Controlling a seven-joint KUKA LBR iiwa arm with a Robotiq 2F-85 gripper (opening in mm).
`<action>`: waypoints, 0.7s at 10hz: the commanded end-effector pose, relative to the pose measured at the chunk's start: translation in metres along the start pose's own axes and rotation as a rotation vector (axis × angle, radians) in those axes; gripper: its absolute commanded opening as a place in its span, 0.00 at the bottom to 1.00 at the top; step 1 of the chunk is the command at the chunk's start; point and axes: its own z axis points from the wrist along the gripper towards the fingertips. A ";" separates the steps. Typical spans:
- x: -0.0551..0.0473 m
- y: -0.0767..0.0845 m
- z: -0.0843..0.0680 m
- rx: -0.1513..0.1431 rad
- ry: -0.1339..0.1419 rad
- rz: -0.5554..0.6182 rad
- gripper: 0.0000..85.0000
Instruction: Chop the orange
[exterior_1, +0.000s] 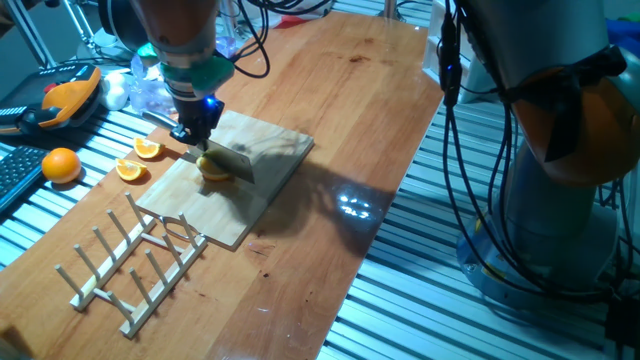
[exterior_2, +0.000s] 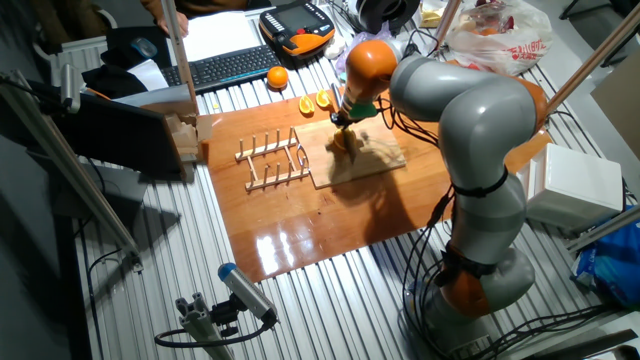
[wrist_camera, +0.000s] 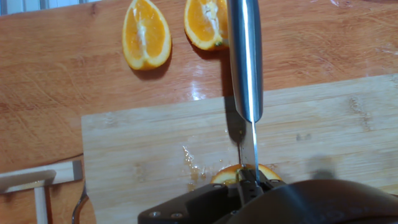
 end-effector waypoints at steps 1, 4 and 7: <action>0.000 0.000 0.000 -0.001 -0.007 0.000 0.00; 0.001 -0.001 0.001 -0.009 -0.020 -0.002 0.00; 0.003 0.000 0.003 -0.007 -0.025 -0.007 0.00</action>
